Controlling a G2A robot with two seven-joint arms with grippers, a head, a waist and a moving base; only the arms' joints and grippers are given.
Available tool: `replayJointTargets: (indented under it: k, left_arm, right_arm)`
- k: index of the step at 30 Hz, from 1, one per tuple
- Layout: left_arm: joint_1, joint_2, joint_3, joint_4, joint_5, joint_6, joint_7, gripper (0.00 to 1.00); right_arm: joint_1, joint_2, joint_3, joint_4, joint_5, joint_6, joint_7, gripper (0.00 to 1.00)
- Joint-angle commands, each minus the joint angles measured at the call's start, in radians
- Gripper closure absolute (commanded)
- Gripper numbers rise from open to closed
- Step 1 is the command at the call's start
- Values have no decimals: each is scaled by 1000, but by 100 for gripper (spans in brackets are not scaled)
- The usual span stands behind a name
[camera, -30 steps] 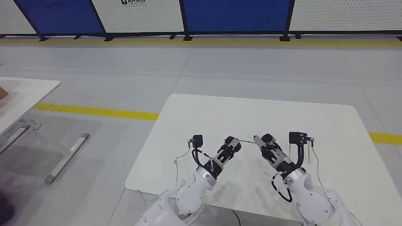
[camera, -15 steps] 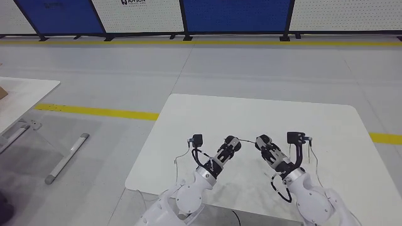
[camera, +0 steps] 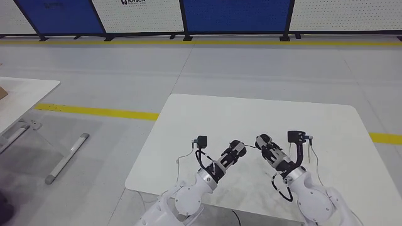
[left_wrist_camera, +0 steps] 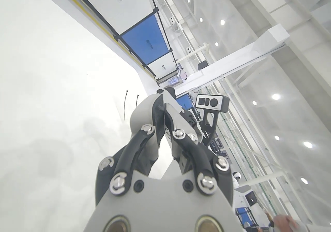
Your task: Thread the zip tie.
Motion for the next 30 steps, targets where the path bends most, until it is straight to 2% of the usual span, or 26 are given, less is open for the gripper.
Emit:
replayJointTargets:
  k: [1,2,5,7,12,18,25,28,30]
  left_arm:
    - [2,0,-2,1,-5,2,3,100]
    - [3,0,-3,1,-7,4,4,100]
    - [3,-1,-4,4,-13,12,7,100]
    - [3,-2,-4,6,-17,19,11,100]
    - [1,-4,-4,9,-20,29,20,100]
    - [-1,-6,-6,8,-25,39,32,100]
    - [-6,-9,-7,8,-29,49,47,100]
    - [-9,-11,-7,11,-32,53,52,100]
    - [-10,-12,-7,12,-35,53,53,100]
  right_arm:
    - [1,0,0,1,3,3,8,92]
    - [1,0,0,2,3,4,11,80]
    - [1,1,0,4,0,8,17,64]
    - [0,1,-1,5,-3,8,21,62]
    - [-1,2,-2,8,-8,2,30,61]
    - [-4,4,-1,10,-15,-10,33,66]
    - [-9,6,2,7,-25,-17,37,66]
    - [-12,7,4,4,-26,-20,36,68]
    - [-13,7,5,3,-27,-22,36,76]
